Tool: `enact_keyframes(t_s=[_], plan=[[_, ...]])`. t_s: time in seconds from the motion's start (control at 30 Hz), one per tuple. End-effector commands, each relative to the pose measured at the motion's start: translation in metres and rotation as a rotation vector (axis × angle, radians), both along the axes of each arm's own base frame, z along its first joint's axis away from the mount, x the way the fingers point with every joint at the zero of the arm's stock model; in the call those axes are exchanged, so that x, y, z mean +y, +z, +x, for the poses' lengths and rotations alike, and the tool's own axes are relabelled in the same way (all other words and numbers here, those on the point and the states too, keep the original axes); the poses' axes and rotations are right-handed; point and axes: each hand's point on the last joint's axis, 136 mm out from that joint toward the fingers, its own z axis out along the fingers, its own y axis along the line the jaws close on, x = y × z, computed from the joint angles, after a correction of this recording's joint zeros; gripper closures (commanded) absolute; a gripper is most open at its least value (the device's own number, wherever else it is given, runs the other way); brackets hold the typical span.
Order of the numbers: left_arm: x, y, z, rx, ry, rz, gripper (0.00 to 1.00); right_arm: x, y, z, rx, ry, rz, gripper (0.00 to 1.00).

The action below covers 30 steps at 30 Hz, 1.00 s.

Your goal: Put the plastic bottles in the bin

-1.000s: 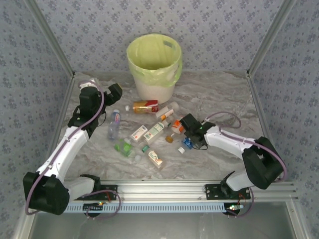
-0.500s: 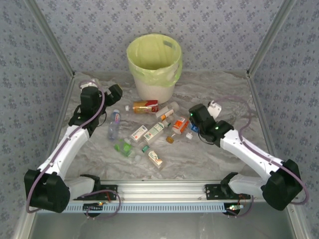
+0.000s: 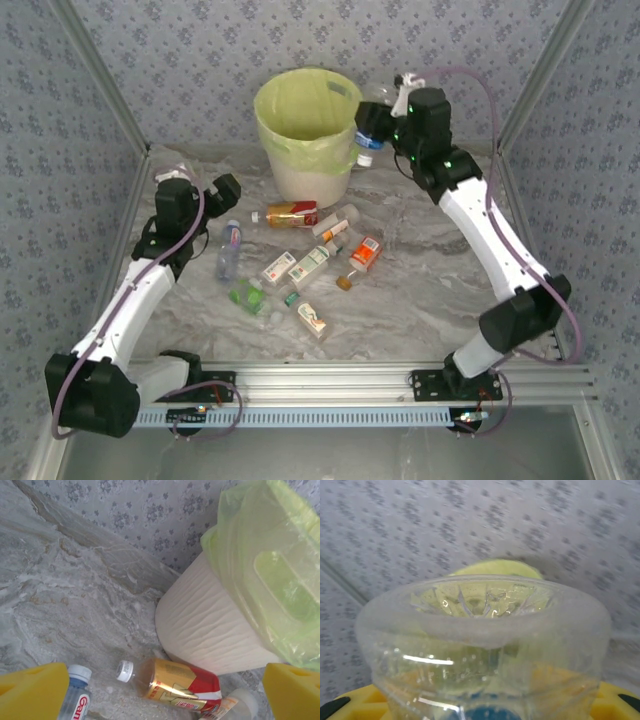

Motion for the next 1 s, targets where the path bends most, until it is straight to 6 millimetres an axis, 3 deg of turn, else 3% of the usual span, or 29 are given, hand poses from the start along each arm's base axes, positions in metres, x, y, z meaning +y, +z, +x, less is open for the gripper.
enact_keyframes(t_s=[0.0, 0.1, 0.47, 0.73, 0.97], plan=[[0.001, -0.002, -0.009, 0.014, -0.025, 0.034, 0.01, 0.028, 0.029, 0.009, -0.110, 0.159, 0.000, 0.98], [0.001, -0.009, -0.011, 0.029, -0.039, 0.055, 0.00, 0.045, 0.042, 0.025, -0.167, 0.209, 0.022, 0.97], [-0.003, -0.021, -0.019, 0.080, -0.095, 0.085, 0.01, 0.074, 0.038, 0.085, -0.228, 0.236, 0.090, 0.90], [0.009, -0.029, -0.021, 0.112, -0.036, 0.116, 0.01, 0.085, -0.029, 0.111, -0.094, 0.241, -0.041, 0.71], [0.029, -0.054, -0.024, 0.219, 0.038, 0.141, 0.01, 0.091, -0.046, 0.096, -0.021, 0.323, -0.123, 0.51]])
